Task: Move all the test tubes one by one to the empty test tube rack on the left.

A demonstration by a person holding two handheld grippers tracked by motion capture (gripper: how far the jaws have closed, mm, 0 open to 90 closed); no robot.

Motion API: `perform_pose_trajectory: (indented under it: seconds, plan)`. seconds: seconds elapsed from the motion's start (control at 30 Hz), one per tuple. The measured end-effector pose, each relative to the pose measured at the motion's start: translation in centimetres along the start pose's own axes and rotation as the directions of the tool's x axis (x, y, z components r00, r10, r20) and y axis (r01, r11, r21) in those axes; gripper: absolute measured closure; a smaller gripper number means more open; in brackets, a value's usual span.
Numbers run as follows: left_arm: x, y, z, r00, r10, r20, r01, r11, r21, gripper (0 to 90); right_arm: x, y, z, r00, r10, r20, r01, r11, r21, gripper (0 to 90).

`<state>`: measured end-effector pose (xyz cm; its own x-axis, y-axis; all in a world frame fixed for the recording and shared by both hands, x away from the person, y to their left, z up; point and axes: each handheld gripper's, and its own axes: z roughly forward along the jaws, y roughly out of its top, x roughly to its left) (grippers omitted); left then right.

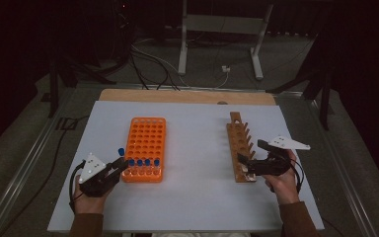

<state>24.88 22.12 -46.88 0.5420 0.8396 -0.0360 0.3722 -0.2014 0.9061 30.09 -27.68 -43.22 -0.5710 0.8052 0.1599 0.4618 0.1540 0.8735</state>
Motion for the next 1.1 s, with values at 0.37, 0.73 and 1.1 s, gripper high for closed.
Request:
perform_pose_trajectory:
  seconds: [0.37, 0.73, 1.1]
  plan:
    - [-0.2, -1.1, 0.9, 0.9992, 0.040, -0.009, -0.039, 0.9920, 0.120, 78.3, 0.0, -0.1, -0.2, 1.0000, 0.000, -0.004, 0.000, 1.000, -0.001, 0.0]
    - [-0.3, -1.5, 1.6, 0.9977, 0.066, -0.010, -0.063, 0.9794, 0.192, 78.3, 0.0, -0.2, -0.2, 1.0000, -0.002, -0.008, 0.002, 1.000, 0.000, 0.0]
    - [-0.1, -1.6, 1.5, 0.9994, 0.034, 0.001, -0.034, 0.9822, 0.185, 77.9, 0.0, -0.3, -0.1, 0.9999, -0.003, -0.010, 0.003, 1.000, 0.003, 0.0]
